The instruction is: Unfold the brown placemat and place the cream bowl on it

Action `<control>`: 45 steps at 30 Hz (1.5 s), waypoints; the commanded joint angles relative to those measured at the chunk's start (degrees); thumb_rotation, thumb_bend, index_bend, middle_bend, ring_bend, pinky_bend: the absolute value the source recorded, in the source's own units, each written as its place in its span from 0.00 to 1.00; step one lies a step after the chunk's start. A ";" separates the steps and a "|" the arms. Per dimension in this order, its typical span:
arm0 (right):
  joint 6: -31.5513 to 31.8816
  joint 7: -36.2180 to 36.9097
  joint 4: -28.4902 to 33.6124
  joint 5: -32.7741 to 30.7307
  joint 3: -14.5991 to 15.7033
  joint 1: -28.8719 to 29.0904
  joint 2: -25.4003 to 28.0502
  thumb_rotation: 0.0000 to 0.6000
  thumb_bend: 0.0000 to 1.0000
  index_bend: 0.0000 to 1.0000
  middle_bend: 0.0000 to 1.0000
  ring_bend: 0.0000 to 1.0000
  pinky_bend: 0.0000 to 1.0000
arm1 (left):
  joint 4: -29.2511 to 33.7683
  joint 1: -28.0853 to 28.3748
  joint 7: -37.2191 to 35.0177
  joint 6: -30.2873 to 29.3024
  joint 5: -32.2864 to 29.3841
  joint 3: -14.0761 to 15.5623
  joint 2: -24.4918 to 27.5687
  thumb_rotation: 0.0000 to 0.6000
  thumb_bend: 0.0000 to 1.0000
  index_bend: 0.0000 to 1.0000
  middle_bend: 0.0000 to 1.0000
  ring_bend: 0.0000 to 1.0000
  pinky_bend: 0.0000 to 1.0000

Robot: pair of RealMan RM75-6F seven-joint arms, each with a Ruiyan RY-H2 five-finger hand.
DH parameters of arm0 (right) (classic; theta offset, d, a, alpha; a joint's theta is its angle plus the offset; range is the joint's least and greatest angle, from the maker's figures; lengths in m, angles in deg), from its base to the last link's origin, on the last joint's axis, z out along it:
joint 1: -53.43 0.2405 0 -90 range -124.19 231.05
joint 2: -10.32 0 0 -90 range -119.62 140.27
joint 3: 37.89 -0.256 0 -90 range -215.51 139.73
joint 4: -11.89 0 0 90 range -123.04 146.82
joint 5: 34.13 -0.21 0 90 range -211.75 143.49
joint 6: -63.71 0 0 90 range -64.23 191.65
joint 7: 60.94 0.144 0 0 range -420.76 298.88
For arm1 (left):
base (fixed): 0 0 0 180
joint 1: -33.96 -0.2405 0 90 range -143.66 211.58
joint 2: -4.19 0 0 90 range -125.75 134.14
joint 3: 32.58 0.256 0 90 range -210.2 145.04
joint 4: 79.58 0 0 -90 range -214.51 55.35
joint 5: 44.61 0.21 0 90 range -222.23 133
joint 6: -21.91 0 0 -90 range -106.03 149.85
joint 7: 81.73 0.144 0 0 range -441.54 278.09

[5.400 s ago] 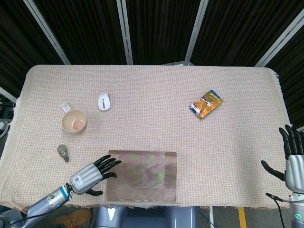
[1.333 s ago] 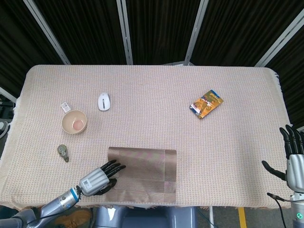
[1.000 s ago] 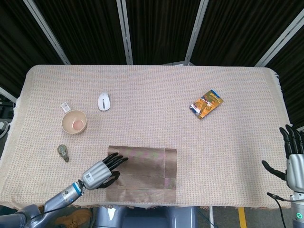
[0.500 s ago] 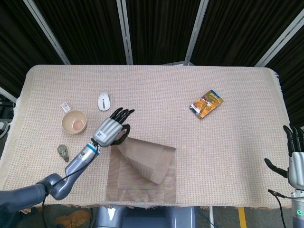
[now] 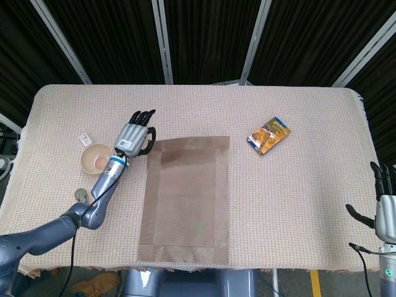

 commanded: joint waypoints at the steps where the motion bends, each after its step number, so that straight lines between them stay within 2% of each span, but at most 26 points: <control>1: -0.03 0.01 -0.01 0.04 0.04 0.01 0.02 1.00 0.00 0.00 0.00 0.00 0.00 | -1.18 -1.04 -0.87 -0.64 -0.10 1.00 0.24 1.00 0.50 0.70 0.00 0.00 0.00; 2: -0.02 0.02 -0.03 0.08 0.06 0.01 0.01 1.00 0.00 0.00 0.00 0.00 0.00 | -1.48 -1.50 -1.13 -1.12 0.04 1.34 0.48 1.00 0.49 0.68 0.00 0.00 0.00; 4: -0.05 0.03 -0.03 0.37 0.26 0.02 -0.03 1.00 0.00 0.00 0.00 0.00 0.00 | -1.24 -3.47 -1.04 -2.00 -1.47 1.66 1.69 1.00 0.36 0.48 0.00 0.00 0.00; 6: -0.07 0.05 -0.06 0.51 0.38 0.01 -0.06 1.00 0.00 0.00 0.00 0.00 0.00 | 0.40 -4.58 -0.85 -2.98 -2.44 1.46 2.83 1.00 0.09 0.12 0.00 0.00 0.00; 8: -0.07 0.15 -0.11 0.74 0.53 0.01 -0.09 1.00 0.00 0.00 0.00 0.00 0.00 | 2.79 -6.10 -1.20 -5.15 -2.62 1.33 4.58 1.00 0.00 0.00 0.00 0.00 0.00; 14: -0.52 -0.17 -0.32 1.92 1.49 0.13 -0.29 1.00 0.00 0.00 0.00 0.00 0.00 | 12.17 -10.93 -0.68 -11.08 -1.06 2.67 11.95 1.00 0.00 0.00 0.00 0.00 0.00; 19: -1.87 -1.59 -1.55 5.74 3.53 1.22 -0.39 1.00 0.00 0.00 0.00 0.00 0.00 | 25.37 -16.75 3.18 -15.88 -0.90 5.26 21.31 1.00 0.00 0.00 0.00 0.00 0.00; 22: -4.75 -2.03 -2.43 10.88 5.94 3.40 0.81 1.00 0.00 0.00 0.00 0.00 0.00 | 33.62 -21.32 6.05 -20.72 -0.44 7.57 26.54 1.00 0.00 0.00 0.00 0.00 0.00; 27: -11.25 -3.02 -3.43 20.60 9.58 9.13 3.50 1.00 0.00 0.00 0.00 0.00 0.00 | 42.76 -27.47 10.67 -27.56 0.60 11.37 31.98 1.00 0.00 0.00 0.00 0.00 0.00; 30: -15.25 -1.64 -1.93 25.25 11.64 12.67 4.37 1.00 0.00 0.00 0.00 0.00 0.00 | 46.16 -30.79 11.94 -32.37 2.36 12.92 33.52 1.00 0.00 0.00 0.00 0.00 0.00; 35: -18.98 -1.33 0.48 29.99 13.50 16.55 3.95 1.00 0.00 0.00 0.00 0.00 0.00 | 49.01 -34.30 12.72 -36.73 3.88 14.39 34.64 1.00 0.00 0.00 0.00 0.00 0.00; 41: -25.24 -4.38 0.95 33.86 15.12 21.00 -0.14 1.00 0.00 0.00 0.00 0.00 0.00 | 52.70 -35.91 15.45 -38.26 4.09 14.88 36.14 1.00 0.00 0.00 0.00 0.00 0.00; 45: -30.08 -5.82 -2.03 36.05 16.47 24.21 -5.33 1.00 0.00 0.01 0.00 0.00 0.00 | 52.59 -36.46 16.33 -38.62 4.40 14.86 36.24 1.00 0.00 0.00 0.00 0.00 0.00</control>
